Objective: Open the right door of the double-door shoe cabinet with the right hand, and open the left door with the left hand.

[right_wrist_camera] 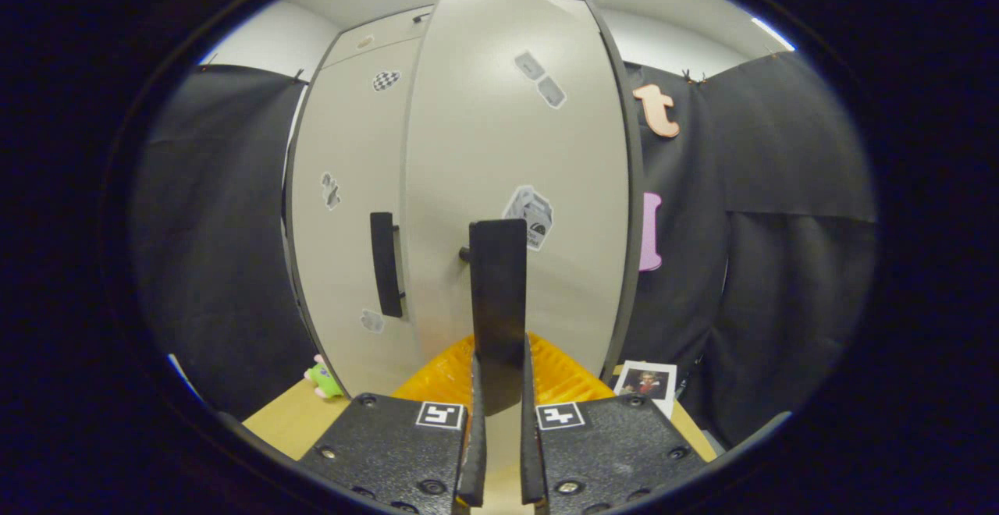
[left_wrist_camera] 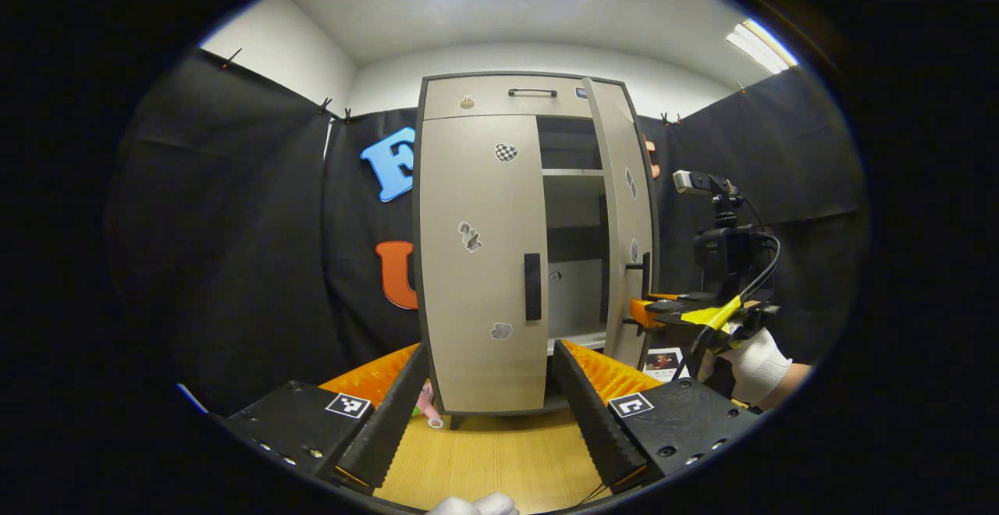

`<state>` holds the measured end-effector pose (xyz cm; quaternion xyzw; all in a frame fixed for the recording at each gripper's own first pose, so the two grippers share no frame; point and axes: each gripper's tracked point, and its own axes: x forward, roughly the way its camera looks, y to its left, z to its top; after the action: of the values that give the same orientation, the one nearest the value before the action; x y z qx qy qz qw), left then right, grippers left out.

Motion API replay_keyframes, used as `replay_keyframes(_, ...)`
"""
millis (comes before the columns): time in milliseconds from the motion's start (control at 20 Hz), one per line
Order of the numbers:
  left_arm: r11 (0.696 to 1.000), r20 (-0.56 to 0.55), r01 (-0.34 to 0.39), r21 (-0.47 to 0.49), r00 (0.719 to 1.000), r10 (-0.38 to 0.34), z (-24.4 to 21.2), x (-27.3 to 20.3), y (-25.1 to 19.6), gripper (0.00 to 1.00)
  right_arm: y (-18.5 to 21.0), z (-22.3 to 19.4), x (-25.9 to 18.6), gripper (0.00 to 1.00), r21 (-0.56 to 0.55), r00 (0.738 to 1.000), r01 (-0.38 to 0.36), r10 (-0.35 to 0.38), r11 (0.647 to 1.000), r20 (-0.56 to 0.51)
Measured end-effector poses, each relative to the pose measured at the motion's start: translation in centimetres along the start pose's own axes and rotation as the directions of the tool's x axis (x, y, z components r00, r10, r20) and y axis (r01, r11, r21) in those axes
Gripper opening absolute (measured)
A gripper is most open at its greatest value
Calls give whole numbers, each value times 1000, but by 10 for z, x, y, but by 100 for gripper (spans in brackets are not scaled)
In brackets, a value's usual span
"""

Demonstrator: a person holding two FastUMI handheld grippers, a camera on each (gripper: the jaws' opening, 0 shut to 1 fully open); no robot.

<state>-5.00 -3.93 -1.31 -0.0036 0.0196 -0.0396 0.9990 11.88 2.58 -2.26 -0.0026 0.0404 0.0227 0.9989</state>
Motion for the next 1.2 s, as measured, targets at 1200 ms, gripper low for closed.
replay_keyframes(1200, 987, 13, 159, -26, 987, -159, 2, 28, -53, 95, -106, -7, -47, 4, 13, 986, 166, -166, 986, 1)
